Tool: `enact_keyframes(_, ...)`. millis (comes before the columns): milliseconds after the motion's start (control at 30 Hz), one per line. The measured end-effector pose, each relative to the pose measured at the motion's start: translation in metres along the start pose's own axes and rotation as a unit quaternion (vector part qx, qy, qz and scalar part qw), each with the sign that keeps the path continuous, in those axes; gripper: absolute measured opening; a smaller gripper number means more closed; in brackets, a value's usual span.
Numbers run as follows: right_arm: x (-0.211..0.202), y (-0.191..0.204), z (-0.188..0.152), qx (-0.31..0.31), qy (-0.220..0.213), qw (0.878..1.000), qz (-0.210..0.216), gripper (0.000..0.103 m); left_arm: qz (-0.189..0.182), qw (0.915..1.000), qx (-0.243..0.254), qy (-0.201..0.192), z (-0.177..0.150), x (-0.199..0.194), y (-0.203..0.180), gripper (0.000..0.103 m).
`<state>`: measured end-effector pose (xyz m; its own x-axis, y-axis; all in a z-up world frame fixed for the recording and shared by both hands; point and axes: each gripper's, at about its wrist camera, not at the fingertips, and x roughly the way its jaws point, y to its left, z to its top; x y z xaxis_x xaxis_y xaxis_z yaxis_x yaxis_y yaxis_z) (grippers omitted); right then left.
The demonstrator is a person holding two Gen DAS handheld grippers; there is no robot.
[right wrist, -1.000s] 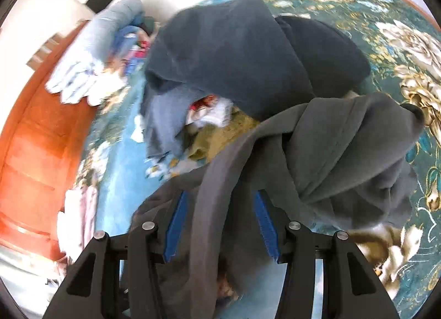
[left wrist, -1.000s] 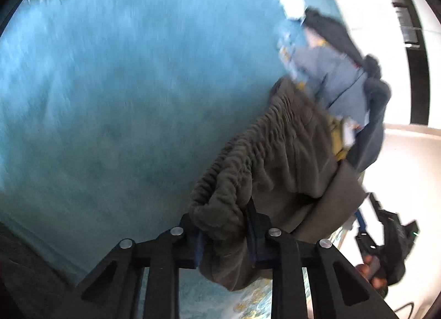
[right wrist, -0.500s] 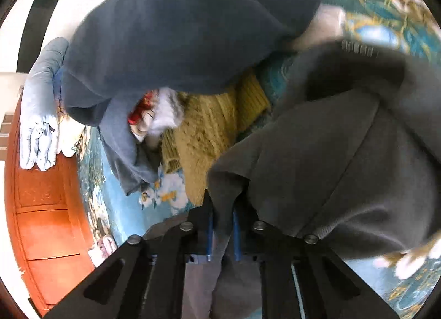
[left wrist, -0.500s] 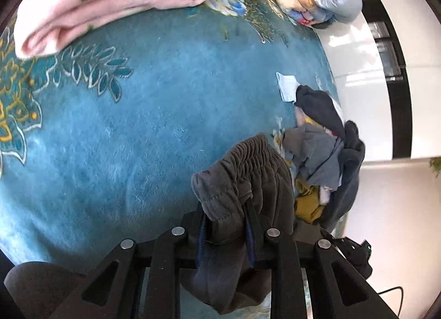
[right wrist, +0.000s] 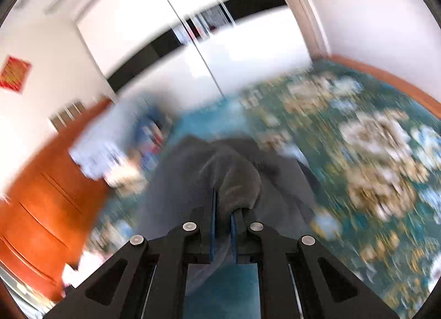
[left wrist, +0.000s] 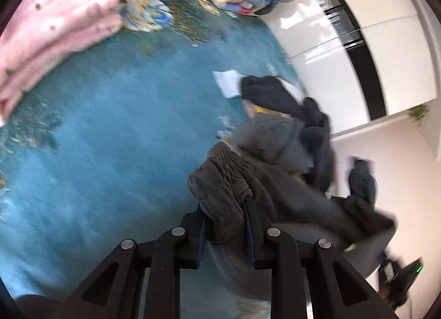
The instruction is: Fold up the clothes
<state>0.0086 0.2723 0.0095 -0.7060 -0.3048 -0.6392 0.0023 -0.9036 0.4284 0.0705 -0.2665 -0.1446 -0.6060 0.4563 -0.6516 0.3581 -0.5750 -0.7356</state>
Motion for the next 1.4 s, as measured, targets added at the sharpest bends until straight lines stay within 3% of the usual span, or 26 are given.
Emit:
enact_keyframes(67,0.030,-0.041,-0.050,0.057,0.084,0.994,-0.031,0.009,0.012,0.9999,-0.002,0.002,-0.001,-0.001,0.005,0.025)
enact_keyframes(133,0.050,-0.067,-0.093,0.096,0.130,0.986,-0.046,0.009,0.025,0.9997,-0.004,0.004,-0.003,-0.001,0.011,0.025)
enact_keyframes(200,0.060,-0.082,-0.124,0.105,0.172,0.977,-0.071,0.009,0.037,0.9993,-0.006,0.006,-0.004,-0.002,0.016,0.024)
enact_keyframes(300,0.060,-0.085,-0.144,0.093,0.202,0.972,-0.074,0.009,0.052,0.9986,-0.007,0.006,-0.007,-0.002,0.022,0.025)
enact_keyframes(467,0.035,-0.061,-0.112,0.061,0.154,0.986,-0.015,0.008,0.036,0.9988,-0.034,-0.006,-0.010,-0.009,0.032,0.025)
enact_keyframes(600,0.003,-0.033,-0.049,0.060,0.059,0.995,0.051,0.008,0.018,0.9987,-0.029,-0.037,-0.012,-0.021,0.031,0.025)
enact_keyframes(733,-0.026,0.005,-0.021,0.002,-0.021,0.996,0.089,0.007,0.018,0.9965,-0.055,-0.059,-0.009,-0.029,0.042,0.025)
enact_keyframes(800,-0.022,0.014,-0.025,-0.036,-0.004,0.996,0.084,0.007,0.024,0.9951,-0.072,-0.063,-0.007,-0.029,0.048,0.024)
enact_keyframes(900,-0.002,0.004,-0.055,-0.058,0.058,0.996,0.038,0.007,0.046,0.9944,-0.070,-0.065,-0.007,-0.027,0.045,0.025)
enact_keyframes(967,0.014,-0.015,-0.070,-0.022,0.089,0.996,0.022,0.008,0.053,0.9936,-0.068,-0.073,-0.007,-0.028,0.044,0.025)
enact_keyframes(1067,0.038,-0.047,-0.080,0.065,0.128,0.989,0.043,0.014,0.057,0.9912,-0.085,-0.084,-0.007,-0.031,0.051,0.025)
enact_keyframes(1100,0.043,-0.053,-0.082,0.085,0.134,0.986,0.050,0.021,0.058,0.9903,-0.091,-0.087,-0.007,-0.032,0.053,0.025)
enact_keyframes(1133,0.050,-0.056,-0.083,0.101,0.139,0.983,0.061,0.044,0.060,0.9894,-0.097,-0.090,-0.007,-0.033,0.055,0.024)
enact_keyframes(1167,0.058,-0.057,-0.085,0.117,0.144,0.980,0.074,0.058,0.061,0.9884,-0.103,-0.094,-0.007,-0.033,0.057,0.025)
enact_keyframes(1300,0.103,-0.052,-0.090,0.189,0.164,0.962,0.108,0.059,0.061,0.9867,-0.115,-0.097,-0.008,-0.034,0.062,0.025)
enact_keyframes(1400,0.149,-0.039,-0.101,0.279,0.202,0.928,0.144,0.059,0.060,0.9862,-0.121,-0.096,-0.008,-0.033,0.065,0.025)
